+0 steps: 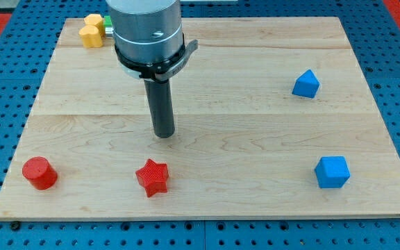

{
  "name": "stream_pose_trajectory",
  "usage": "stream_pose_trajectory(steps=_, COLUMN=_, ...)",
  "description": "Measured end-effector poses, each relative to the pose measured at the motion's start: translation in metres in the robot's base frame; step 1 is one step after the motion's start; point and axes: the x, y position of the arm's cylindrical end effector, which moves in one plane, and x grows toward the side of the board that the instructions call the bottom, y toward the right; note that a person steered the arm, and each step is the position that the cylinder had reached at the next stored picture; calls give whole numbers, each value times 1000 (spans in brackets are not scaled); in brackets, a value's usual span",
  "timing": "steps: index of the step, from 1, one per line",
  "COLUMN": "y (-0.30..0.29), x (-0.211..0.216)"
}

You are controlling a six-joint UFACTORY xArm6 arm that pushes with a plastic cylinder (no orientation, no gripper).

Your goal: Slightly push red star towards bottom of the board

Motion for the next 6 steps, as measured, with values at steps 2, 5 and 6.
stream_pose_trajectory(steps=2, y=0, x=6)
stream_pose_trajectory(steps=5, y=0, x=19)
stream_pose_trajectory(steps=6, y=0, x=27)
